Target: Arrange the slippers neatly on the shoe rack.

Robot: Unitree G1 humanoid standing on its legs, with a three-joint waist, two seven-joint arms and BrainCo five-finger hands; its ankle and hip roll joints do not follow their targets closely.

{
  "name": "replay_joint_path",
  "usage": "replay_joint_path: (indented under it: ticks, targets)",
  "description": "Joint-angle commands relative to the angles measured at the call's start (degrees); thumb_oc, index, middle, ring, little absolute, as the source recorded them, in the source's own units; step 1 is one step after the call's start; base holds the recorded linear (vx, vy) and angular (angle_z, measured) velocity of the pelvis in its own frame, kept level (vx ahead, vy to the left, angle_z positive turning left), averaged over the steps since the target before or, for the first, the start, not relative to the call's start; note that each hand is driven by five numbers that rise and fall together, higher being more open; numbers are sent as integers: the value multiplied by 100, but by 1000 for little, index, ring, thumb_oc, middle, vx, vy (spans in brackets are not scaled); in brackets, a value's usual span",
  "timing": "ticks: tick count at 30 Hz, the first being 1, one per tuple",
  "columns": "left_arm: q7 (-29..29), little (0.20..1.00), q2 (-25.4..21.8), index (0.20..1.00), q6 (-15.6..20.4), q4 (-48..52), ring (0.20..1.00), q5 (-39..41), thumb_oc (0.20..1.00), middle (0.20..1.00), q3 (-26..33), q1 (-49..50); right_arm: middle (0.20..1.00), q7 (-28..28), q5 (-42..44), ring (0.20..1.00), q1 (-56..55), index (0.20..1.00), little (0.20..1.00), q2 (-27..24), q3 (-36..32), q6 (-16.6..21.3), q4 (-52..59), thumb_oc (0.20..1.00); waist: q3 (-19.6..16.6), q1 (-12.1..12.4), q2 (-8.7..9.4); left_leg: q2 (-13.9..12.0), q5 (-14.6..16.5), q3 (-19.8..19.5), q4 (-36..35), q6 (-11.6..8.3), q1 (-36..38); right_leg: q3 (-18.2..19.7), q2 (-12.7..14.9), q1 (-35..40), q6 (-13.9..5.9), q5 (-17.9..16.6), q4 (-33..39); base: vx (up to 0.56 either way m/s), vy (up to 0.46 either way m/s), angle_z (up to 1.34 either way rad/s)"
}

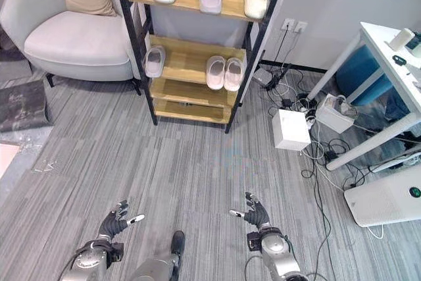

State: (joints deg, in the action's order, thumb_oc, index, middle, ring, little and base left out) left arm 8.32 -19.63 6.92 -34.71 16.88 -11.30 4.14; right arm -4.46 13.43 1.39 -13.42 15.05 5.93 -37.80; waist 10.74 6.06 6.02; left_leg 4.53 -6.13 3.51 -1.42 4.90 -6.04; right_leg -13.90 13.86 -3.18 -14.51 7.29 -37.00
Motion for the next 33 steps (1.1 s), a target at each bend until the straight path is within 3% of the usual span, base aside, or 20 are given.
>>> replay_joint_path:
  ticks: [1, 4, 5, 6, 7, 10, 11, 15, 18, 20, 23, 24, 27, 29, 30, 31, 33]
  targets:
    - [21, 1000, 52, 1000, 171, 300, 1000, -121, 1000, 1000, -150, 54, 1000, -40, -90, 1000, 79, 1000, 1000, -231, -201, 121, 235, 1000, 164, -25, -237, -178, 712, -146, 147, -146, 457, -276, -271, -169, 289, -1345, 783, 379, 153, 33]
    - [0, 1000, 86, 1000, 179, 291, 1000, -97, 1000, 1000, -198, 15, 1000, -41, -29, 1000, 15, 1000, 1000, -267, -267, 115, 267, 1000, 223, -151, -283, -163, 782, -282, -16, -202, 747, -490, -206, -331, 392, -1183, 1414, 298, 5, 21]
    - [-2, 1000, 101, 1000, 182, 268, 1000, -98, 1000, 1000, -200, -52, 1000, -57, 25, 1000, -15, 1000, 1000, -289, -304, 119, 237, 1000, 251, -234, -241, -114, 879, -382, -74, -258, 911, -566, -142, -494, 422, -1248, 2375, 223, -51, 16]
    - [-2, 1000, 102, 1000, 183, 267, 1000, -98, 1000, 1000, -201, -51, 1000, -56, 26, 1000, -16, 1000, 1000, -290, -303, 120, 236, 1000, 264, -240, -262, -139, 892, -393, -84, -267, 943, -588, -174, -438, 425, -1261, 2429, 488, -131, 11]
    - [6, 1000, 104, 1000, 152, 254, 1000, -148, 1000, 1000, -155, -109, 1000, -88, 25, 1000, -30, 1000, 1000, -295, -317, 116, 257, 1000, 287, -309, -227, -167, 1056, -491, -119, -357, 1172, -587, -226, -632, 362, -1522, 3524, 353, -107, 19]
    - [4, 1000, 76, 1000, 134, 265, 1000, -193, 1000, 1000, -87, -122, 1000, -118, -16, 1000, -36, 1000, 1000, -303, -320, 79, 328, 1000, 296, -348, -202, -189, 1163, -507, -91, -419, 1250, -583, -199, -714, 262, -1745, 3947, 345, -78, 18]
    - [8, 1000, 83, 1000, 143, 180, 1000, -247, 1000, 1000, -47, -179, 1000, -128, -27, 1000, -71, 1000, 1000, -299, -336, 73, 294, 1000, 244, -377, -124, -152, 1391, -595, -12, -469, 1392, -465, -233, -658, 248, -1734, 3989, 402, -70, 10]
    - [37, 1000, 182, 1000, 133, 77, 1000, -222, 1000, 1000, -89, -198, 1000, -130, 55, 1000, -149, 1000, 1000, -361, -387, 107, 249, 1000, 42, -503, -108, -302, 1647, -687, 372, -594, 1577, -486, -451, -422, 449, -1666, 3999, 455, -81, 26]
    - [40, 1000, 176, 1000, 149, 118, 1000, -150, 1000, 1000, -134, -194, 1000, -144, 204, 1000, -172, 1000, 1000, -421, -417, 164, 195, 1000, 40, -411, -151, -417, 1320, -646, 1412, -909, 1300, -739, -664, -82, 654, -1460, 4062, 341, -112, 49]
    - [26, 1000, 153, 1000, 200, 174, 1000, -82, 1000, 1000, -154, -216, 1000, -153, 295, 1000, -117, 1000, 1000, -483, -422, 226, 222, 1000, 168, -289, -99, -395, 991, -561, 2410, -1106, 755, -891, -655, 135, 770, -1335, 4139, 222, -106, 5]
    - [7, 1000, 126, 1000, 186, 135, 1000, -36, 1000, 1000, -199, -279, 1000, -165, 329, 1000, -47, 1000, 1000, -533, -384, 217, 221, 1000, 263, -218, 2, -506, 781, -289, 2870, -1144, 292, -1019, -662, 263, 879, -1146, 4158, 148, -73, 15]
    - [23, 1000, 117, 1000, 174, 150, 1000, -7, 1000, 1000, -207, -323, 1000, -191, 363, 1000, 11, 1000, 1000, -541, -372, 213, 189, 1000, 354, -125, 56, -698, 874, -31, 2642, -1057, 12, -1112, -667, 425, 896, -998, 4186, 222, -25, 30]
    - [36, 1000, 98, 1000, 163, 147, 1000, -39, 1000, 1000, -184, -283, 1000, -177, 391, 1000, 16, 1000, 1000, -511, -370, 239, 193, 1000, 361, -22, 124, -843, 1171, 91, 1784, -928, -156, -1141, -671, 555, 831, -825, 4200, 275, 26, 21]
    - [45, 1000, 80, 1000, 130, 149, 1000, -82, 1000, 1000, -176, -229, 1000, -180, 345, 1000, 5, 1000, 1000, -480, -336, 232, 177, 1000, 330, 38, 82, -1114, 627, 29, 955, -983, -367, -1093, -769, 676, 804, -675, 4197, 242, 93, 16]
    - [45, 1000, 80, 1000, 129, 150, 1000, -82, 1000, 1000, -175, -227, 1000, -180, 345, 1000, 4, 1000, 1000, -480, -335, 233, 177, 1000, 331, 38, 85, -1112, 611, 31, 925, -986, -350, -1092, -768, 678, 806, -673, 4197, 256, 126, 18]
    - [43, 1000, 63, 1000, 100, 152, 1000, -132, 1000, 1000, -174, -213, 1000, -194, 323, 1000, -6, 1000, 1000, -469, -305, 238, 193, 1000, 317, 94, 21, -1300, 63, -74, 327, -1070, -562, -1068, -873, 780, 833, -558, 4192, 260, 112, 14]
    - [39, 1000, 42, 1000, 65, 166, 1000, -193, 1000, 1000, -169, -213, 1000, -210, 315, 1000, 10, 1000, 1000, -473, -284, 256, 230, 1000, 324, 118, -13, -1353, -253, -3, -255, -1148, -753, -1062, -966, 936, 847, -430, 4196, 316, 160, 11]
